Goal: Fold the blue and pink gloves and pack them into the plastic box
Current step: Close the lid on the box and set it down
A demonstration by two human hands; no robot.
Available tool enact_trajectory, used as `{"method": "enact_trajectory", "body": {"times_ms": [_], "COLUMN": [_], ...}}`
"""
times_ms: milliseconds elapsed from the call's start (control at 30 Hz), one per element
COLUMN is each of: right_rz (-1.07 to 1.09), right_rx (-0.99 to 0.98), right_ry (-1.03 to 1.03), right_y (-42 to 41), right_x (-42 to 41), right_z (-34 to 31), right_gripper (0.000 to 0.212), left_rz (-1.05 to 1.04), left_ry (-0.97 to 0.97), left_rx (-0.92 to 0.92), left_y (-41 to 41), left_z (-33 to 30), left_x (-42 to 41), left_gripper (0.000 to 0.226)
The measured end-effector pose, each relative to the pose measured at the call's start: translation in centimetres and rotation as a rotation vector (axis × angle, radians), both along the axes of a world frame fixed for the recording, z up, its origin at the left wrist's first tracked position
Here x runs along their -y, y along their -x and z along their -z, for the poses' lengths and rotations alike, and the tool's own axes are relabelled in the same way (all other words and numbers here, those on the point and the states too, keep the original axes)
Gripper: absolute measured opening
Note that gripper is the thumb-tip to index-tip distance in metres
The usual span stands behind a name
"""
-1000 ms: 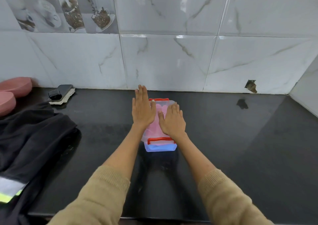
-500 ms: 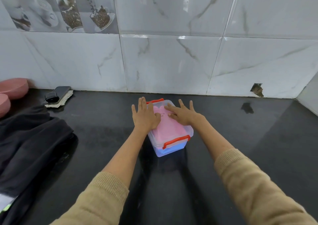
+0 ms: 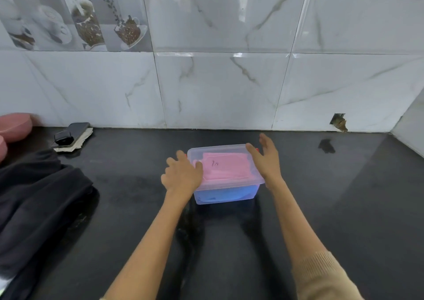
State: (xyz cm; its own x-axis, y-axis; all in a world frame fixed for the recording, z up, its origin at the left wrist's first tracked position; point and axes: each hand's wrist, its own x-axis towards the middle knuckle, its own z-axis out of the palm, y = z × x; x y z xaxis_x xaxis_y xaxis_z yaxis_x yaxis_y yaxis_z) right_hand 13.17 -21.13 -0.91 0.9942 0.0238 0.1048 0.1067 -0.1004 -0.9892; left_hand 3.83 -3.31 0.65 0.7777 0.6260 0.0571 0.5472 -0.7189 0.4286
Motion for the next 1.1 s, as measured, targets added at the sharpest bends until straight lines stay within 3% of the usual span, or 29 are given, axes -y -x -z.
{"method": "enact_trajectory", "body": {"times_ms": [67, 133, 233, 300, 533, 733, 1100], "right_rz": [-0.032, -0.073, -0.145, -0.145, -0.119, -0.153, -0.029], "right_rx": [-0.122, -0.218, -0.268, -0.268, -0.271, -0.270, -0.248], "right_ry": [-0.068, -0.171, -0.351, -0.400, -0.390, -0.370, -0.402], "right_y": [0.0, 0.1, 0.8, 1.3, 1.6, 1.6, 2.6], "right_x": [0.8, 1.2, 0.9, 0.6, 0.3, 0.7, 8.5], "right_z": [1.2, 2.1, 3.4, 3.9, 3.9, 3.8, 3.4], "right_gripper": [0.063, 0.058, 0.053, 0.051, 0.051, 0.051, 0.055], "left_rz": [-0.017, 0.052, 0.145, 0.178, 0.176, 0.160, 0.257], "left_ry": [0.203, 0.683, 1.299, 1.489, 1.516, 1.505, 1.576], "left_rx": [0.213, 0.398, 0.535, 0.587, 0.634, 0.634, 0.466], "left_y": [0.2, -0.1, 0.3, 0.4, -0.2, -0.3, -3.4], "left_z": [0.6, 1.6, 3.3, 4.4, 5.1, 5.1, 5.2], "left_x": [-1.0, -1.4, -0.9, -0.5, -0.7, -0.5, 5.9], "left_gripper": [0.054, 0.059, 0.059, 0.055, 0.044, 0.053, 0.058]}}
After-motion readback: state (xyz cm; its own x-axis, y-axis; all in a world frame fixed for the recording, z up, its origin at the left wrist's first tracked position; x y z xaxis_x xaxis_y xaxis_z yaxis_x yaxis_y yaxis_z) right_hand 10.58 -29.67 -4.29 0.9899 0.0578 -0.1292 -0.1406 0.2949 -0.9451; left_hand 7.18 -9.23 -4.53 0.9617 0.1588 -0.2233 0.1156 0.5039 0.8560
